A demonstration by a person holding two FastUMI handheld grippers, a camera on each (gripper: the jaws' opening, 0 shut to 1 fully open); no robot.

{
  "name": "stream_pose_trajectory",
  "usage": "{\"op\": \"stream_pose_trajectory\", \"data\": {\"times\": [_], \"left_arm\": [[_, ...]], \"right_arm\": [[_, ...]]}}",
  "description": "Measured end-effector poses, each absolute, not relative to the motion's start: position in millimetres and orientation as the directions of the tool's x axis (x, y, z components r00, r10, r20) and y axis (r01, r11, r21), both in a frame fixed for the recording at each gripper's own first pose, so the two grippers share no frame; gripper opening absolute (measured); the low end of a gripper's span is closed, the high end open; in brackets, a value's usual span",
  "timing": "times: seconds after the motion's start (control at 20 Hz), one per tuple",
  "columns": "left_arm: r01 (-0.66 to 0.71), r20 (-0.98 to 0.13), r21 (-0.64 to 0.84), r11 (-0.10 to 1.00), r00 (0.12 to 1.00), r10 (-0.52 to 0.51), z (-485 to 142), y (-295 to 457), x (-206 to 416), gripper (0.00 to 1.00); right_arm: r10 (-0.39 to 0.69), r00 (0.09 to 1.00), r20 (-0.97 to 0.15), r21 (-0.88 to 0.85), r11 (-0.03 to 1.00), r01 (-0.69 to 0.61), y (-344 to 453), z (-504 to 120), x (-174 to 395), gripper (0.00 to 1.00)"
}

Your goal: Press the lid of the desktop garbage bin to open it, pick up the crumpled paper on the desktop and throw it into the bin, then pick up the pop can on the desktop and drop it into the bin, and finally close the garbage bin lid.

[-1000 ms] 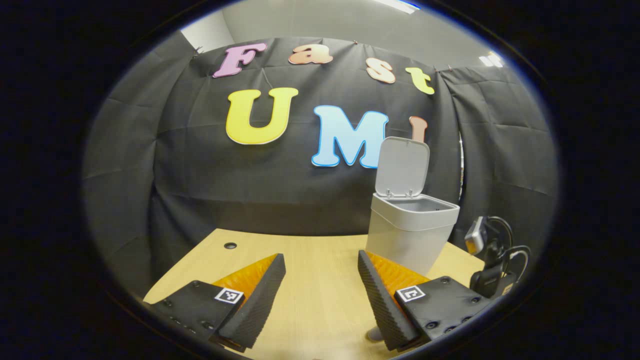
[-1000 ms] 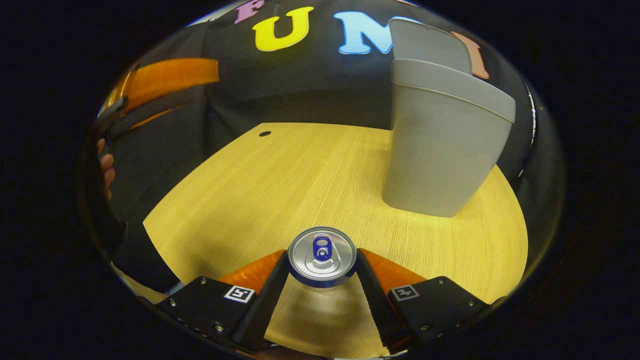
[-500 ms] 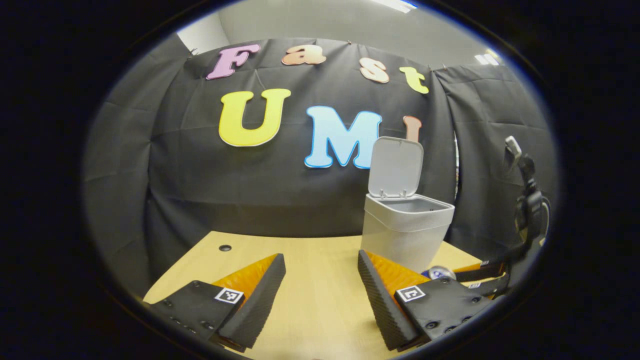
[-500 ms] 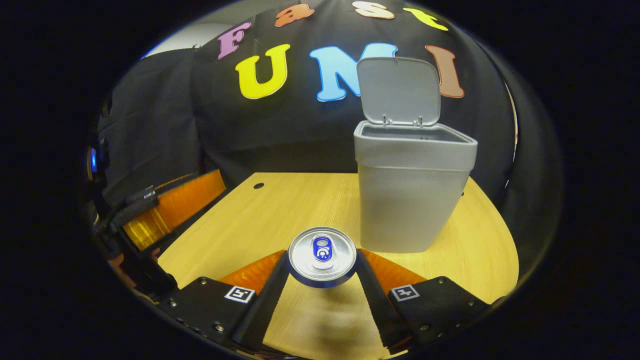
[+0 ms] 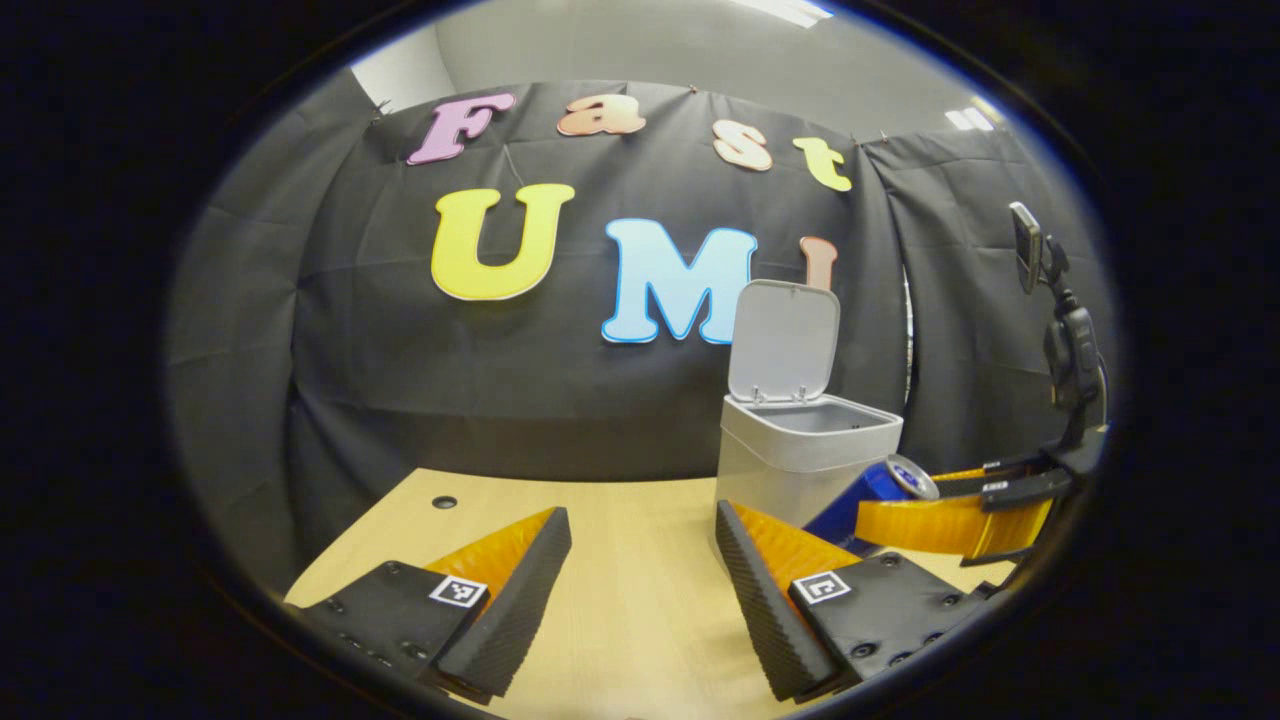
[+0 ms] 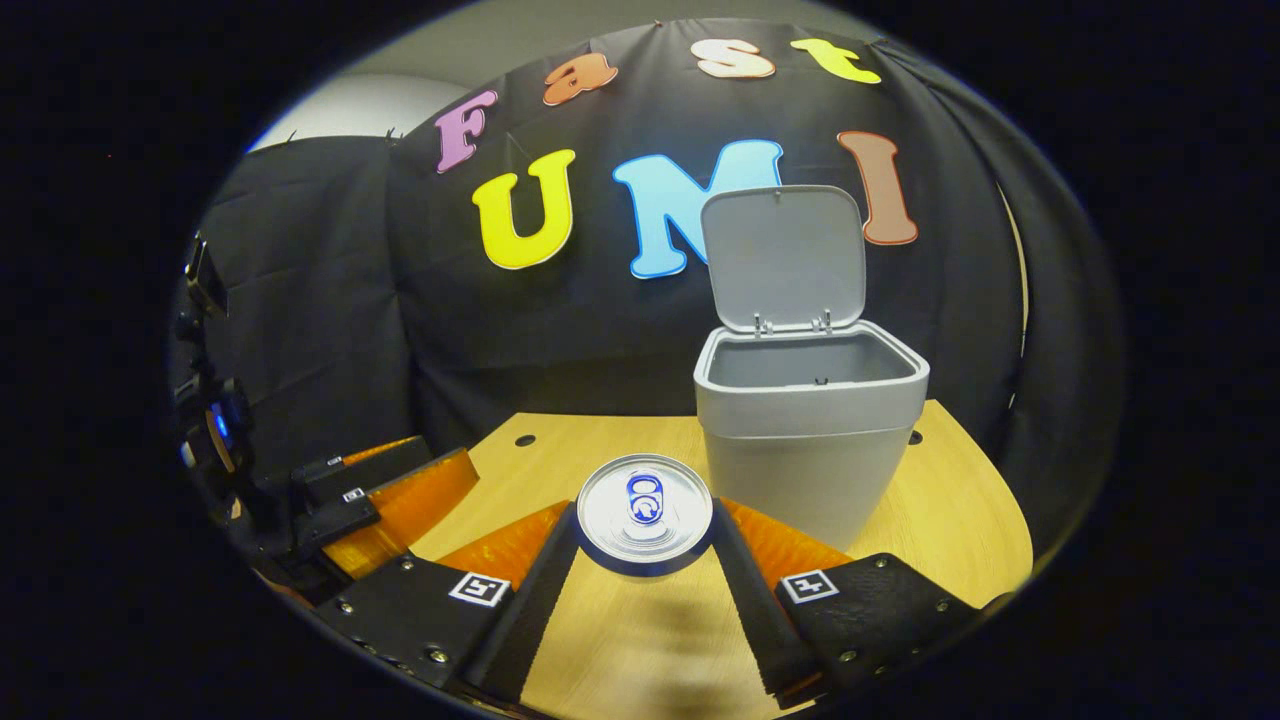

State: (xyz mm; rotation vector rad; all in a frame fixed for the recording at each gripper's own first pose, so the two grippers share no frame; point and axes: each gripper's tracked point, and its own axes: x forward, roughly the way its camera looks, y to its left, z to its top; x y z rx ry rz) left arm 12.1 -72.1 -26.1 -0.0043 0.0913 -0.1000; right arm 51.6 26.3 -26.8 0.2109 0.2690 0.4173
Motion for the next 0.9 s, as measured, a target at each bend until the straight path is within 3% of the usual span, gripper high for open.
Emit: {"op": "stream_pose_trajectory", "data": {"times": [0.4,0.7,0.9], "left_arm": [[0.075,-0.097,-0.001,0.997,0.992,-0.075,-25.2,-65.6,6.3,0.95],[0.044,-0.102,0.000,0.999,0.994,-0.043,-26.1,-53.9,-1.6,0.96],[0.030,-0.100,0.008,1.000,0.995,-0.029,-24.1,-48.6,-2.4,0.96]], "right_arm": [[0.381,0.925,-0.008,0.277,0.889,-0.364,-5.9,45.7,87.9,0.83],[0.257,0.965,0.055,0.182,0.947,-0.263,-36.3,56.0,116.6,0.83],[0.204,0.978,0.035,0.118,0.971,-0.207,-39.7,38.5,137.0,0.83]]}}
